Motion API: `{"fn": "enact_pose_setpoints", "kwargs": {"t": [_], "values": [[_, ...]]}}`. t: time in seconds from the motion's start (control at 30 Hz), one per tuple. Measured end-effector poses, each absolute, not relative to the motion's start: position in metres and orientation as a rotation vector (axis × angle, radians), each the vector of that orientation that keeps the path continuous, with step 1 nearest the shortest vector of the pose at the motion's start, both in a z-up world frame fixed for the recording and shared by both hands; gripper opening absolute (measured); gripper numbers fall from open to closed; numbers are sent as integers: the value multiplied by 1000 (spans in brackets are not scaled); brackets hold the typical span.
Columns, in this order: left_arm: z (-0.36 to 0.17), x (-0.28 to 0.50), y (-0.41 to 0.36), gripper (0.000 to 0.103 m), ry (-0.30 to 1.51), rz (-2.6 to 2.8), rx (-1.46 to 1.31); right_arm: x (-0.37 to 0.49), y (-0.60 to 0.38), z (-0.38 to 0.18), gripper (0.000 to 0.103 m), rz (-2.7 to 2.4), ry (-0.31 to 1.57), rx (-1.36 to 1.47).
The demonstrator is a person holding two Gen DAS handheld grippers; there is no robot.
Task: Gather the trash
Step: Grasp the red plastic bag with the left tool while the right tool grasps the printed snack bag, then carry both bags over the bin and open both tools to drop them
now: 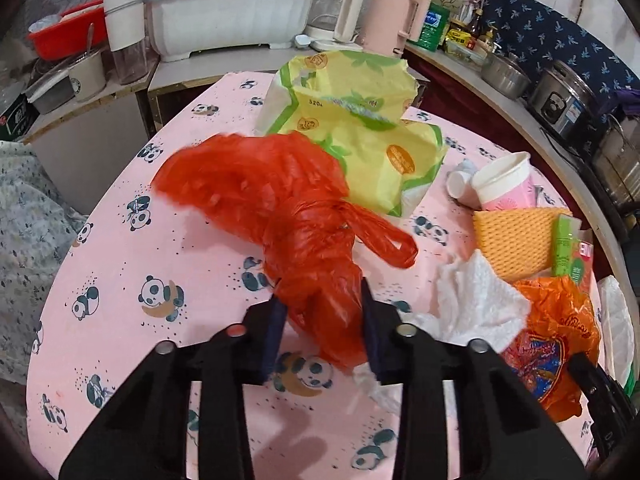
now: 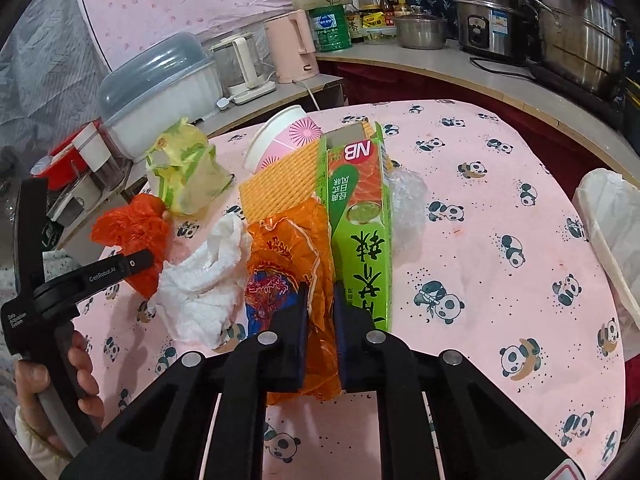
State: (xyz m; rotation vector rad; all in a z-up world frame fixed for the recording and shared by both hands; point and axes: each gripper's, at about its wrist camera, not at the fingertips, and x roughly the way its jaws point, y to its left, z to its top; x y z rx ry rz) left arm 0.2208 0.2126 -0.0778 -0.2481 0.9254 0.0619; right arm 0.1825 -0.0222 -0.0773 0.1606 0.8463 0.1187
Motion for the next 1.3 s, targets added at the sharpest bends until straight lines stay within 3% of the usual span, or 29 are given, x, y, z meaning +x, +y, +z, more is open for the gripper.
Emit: {"fn": "enact_pose_setpoints", "kwargs": {"t": [0.57, 1.3], "values": [[6, 165, 98, 15, 766, -152, -142, 129, -86, -13, 11, 44, 660, 237], [23, 123, -82, 15, 760, -445, 32, 61, -241, 0, 11, -226, 571, 375]]}}
